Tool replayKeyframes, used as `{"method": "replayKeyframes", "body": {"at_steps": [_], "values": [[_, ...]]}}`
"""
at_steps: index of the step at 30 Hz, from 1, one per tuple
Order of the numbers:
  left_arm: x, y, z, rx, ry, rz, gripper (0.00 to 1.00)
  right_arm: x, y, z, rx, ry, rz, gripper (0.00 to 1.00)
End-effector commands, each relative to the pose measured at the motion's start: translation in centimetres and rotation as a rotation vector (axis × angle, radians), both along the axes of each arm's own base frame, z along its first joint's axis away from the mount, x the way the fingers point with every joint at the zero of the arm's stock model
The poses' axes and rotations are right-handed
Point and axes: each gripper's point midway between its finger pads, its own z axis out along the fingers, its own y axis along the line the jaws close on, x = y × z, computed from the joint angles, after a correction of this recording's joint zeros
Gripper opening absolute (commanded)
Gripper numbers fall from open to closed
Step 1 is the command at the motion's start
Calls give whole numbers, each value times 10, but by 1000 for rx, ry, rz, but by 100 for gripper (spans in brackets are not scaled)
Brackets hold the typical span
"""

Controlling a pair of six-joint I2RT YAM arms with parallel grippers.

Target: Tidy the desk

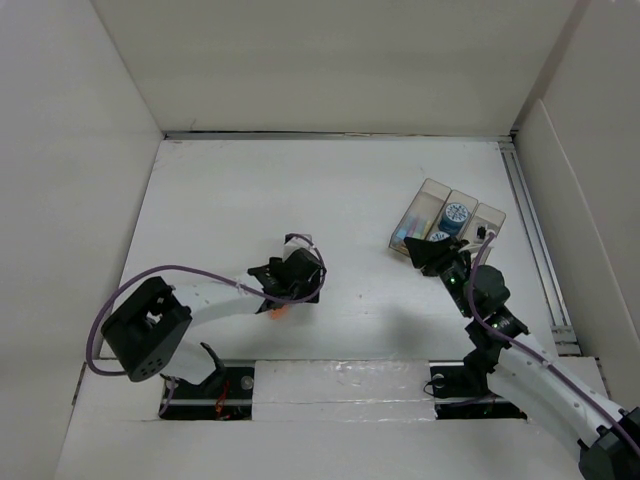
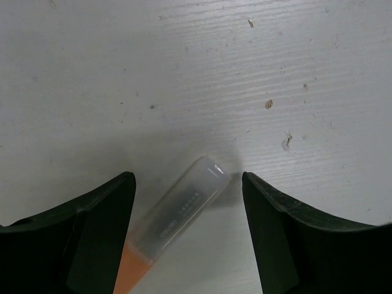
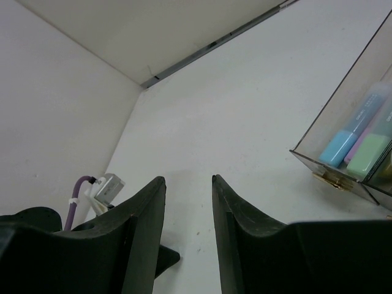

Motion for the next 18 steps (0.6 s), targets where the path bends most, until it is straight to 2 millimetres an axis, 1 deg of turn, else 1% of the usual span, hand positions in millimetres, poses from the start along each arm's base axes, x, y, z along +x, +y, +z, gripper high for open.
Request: {"method": "replayKeyframes", "body": {"at_steps": [1, 3, 4, 5, 6, 7, 8, 9, 10, 13, 15, 16, 18], "values": [[-6, 1, -3, 66, 20, 19, 65, -2, 3, 33, 39, -87, 16, 42], [-10, -1, -6, 98, 20, 19, 61, -1, 3, 34, 37, -87, 16, 42], [-8, -2, -6, 101, 19, 27, 58, -1, 4, 34, 37, -87, 18, 42], [-11, -3, -8, 114, 21, 16, 51, -1, 3, 34, 39, -87, 16, 42], [-14, -6, -11, 126, 29, 8, 49, -1, 3, 33, 37, -84, 15, 42], [-17, -6, -12, 142, 35, 5, 43, -1, 4, 32, 35, -83, 16, 42], [-15, -4, -13, 155, 31, 13, 42, -1, 4, 33, 35, -83, 16, 42], [-18, -7, -15, 164, 35, 3, 39, -1, 4, 33, 36, -85, 16, 42], [-19, -5, -17, 172, 41, 6, 34, -1, 4, 32, 34, -82, 18, 42], [-18, -5, -19, 178, 40, 16, 24, -1, 4, 33, 34, -85, 18, 42], [-15, -7, -19, 172, 29, 19, 20, -1, 3, 33, 34, -85, 15, 42], [-14, -7, -18, 176, 24, 21, 15, -1, 3, 34, 35, -86, 15, 42], [-10, -9, -18, 182, 17, 24, 12, -1, 3, 33, 33, -86, 13, 42]]}}
